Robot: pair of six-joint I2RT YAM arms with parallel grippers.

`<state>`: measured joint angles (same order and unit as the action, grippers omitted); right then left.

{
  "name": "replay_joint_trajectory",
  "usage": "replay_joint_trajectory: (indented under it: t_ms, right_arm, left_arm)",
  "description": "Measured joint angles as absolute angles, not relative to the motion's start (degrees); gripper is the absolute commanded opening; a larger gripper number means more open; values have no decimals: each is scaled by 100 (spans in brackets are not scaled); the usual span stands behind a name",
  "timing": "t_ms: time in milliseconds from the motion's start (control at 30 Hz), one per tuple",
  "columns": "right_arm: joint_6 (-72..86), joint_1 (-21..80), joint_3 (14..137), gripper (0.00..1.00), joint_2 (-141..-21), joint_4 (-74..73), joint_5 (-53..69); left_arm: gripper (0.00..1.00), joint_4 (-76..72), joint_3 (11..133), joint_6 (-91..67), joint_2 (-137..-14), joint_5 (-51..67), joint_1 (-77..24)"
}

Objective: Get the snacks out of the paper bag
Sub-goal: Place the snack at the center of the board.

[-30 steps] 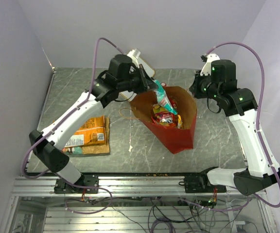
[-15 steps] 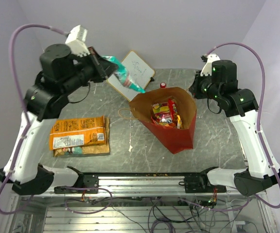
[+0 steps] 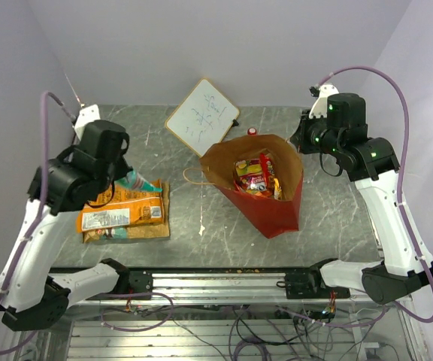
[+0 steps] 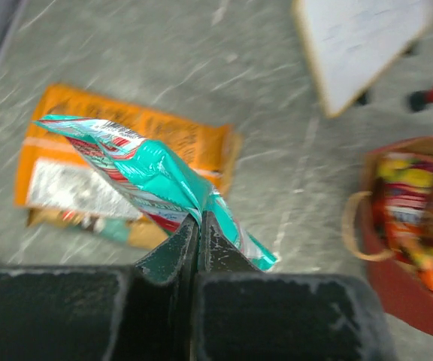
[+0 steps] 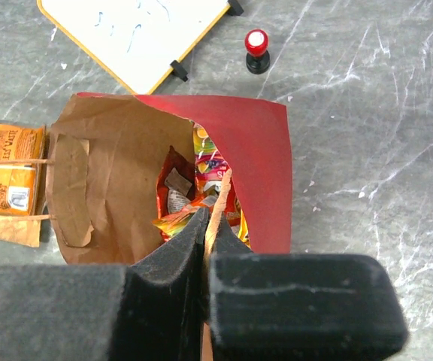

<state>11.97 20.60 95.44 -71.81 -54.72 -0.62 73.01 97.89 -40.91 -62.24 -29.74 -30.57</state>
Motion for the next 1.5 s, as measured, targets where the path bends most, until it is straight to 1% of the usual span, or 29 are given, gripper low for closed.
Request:
replay_joint_trajectory:
  t_ms: [100, 233, 333, 467, 667, 867, 1000, 1133, 1300, 1500]
  right_arm:
    - [1194, 2060, 9518, 0, -7172, -5472, -56]
    - [1190, 2060, 9511, 0, -7172, -5472, -43]
    - [1173, 2060, 9511, 0, -7172, -5472, -36]
    - [1149, 2060, 9511, 0, -7172, -5472, 3]
    - [1135, 2060, 9511, 0, -7185, -5470, 126]
    - [1144, 2060, 9535, 0, -7258, -5465, 318]
    - [1162, 2062, 9535, 0, -7286, -5439, 434]
    - [1175, 2062, 9535, 0, -7286, -5430, 508]
    - [1179, 2062, 9535, 0, -7290, -5430, 563]
    - [1199, 2062, 9511, 0, -7290, -5428, 617]
  left_arm:
    - [7, 7703, 9080, -4681, -6200, -3494, -3057]
    - [7, 7940, 8152, -5264, -6018, -3833, -3050]
    - [7, 7959, 7828, -5524, -5909, -3997, -3026]
    - [7, 7835, 7686, -5605, -5937, -4136, -2827]
    - [7, 7269, 7649, -5572, -6560, -4298, -2097]
    - [7, 6381, 7588, -5507, -7144, -4300, -996]
    - [7, 5789, 7411, -5579, -7310, -4265, -432]
    - [7, 5262, 6720, -5767, -7220, -4176, -165]
    - [7, 4731, 5607, -6147, -6820, -4071, -126]
    - [7, 4414, 4818, -6788, -6309, -3868, -126]
